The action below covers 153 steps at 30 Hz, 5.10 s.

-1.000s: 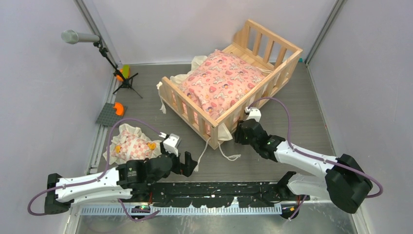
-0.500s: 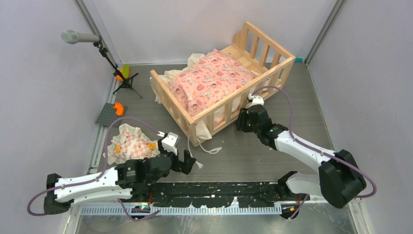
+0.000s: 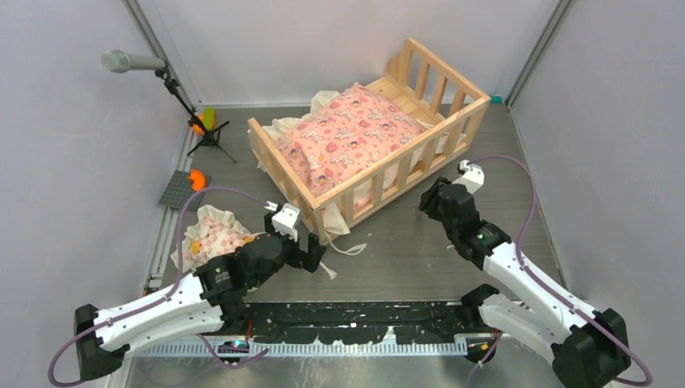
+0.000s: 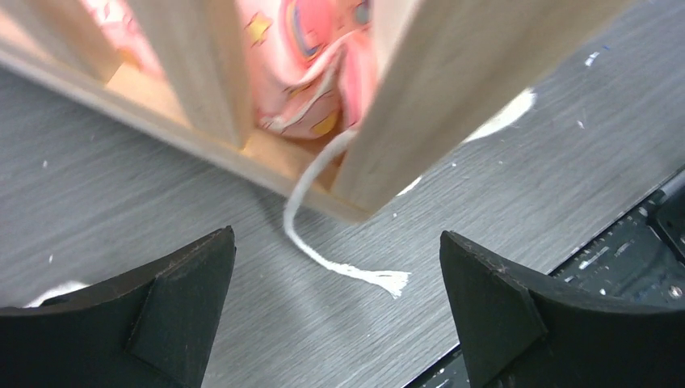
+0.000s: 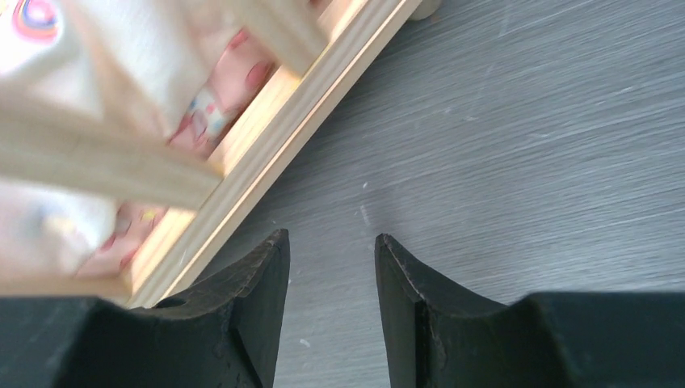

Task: Set up the pet bed
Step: Adjust the bed frame at the center of the board, then cross the ropes on the bed frame.

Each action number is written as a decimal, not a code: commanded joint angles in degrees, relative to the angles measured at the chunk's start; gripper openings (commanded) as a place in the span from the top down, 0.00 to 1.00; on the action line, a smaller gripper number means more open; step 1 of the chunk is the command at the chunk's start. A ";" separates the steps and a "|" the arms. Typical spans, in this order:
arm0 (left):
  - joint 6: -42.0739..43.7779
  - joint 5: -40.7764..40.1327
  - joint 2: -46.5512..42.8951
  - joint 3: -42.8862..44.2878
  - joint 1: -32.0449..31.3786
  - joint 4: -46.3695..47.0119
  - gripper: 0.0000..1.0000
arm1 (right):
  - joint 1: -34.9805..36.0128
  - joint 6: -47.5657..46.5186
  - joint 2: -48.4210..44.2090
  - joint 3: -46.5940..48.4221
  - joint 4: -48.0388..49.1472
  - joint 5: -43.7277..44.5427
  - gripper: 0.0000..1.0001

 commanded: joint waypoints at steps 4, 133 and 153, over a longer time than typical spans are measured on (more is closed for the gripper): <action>13.43 7.27 6.65 8.52 0.22 8.12 0.00 | -3.55 2.83 6.78 10.53 -4.00 1.32 0.51; 7.54 22.71 35.65 -3.74 1.62 34.50 0.92 | 30.60 -8.47 -15.88 -23.16 24.97 -13.28 1.00; 3.73 34.44 11.25 -4.95 1.53 22.99 0.92 | 30.58 -8.64 -16.53 -25.02 32.84 -19.06 1.00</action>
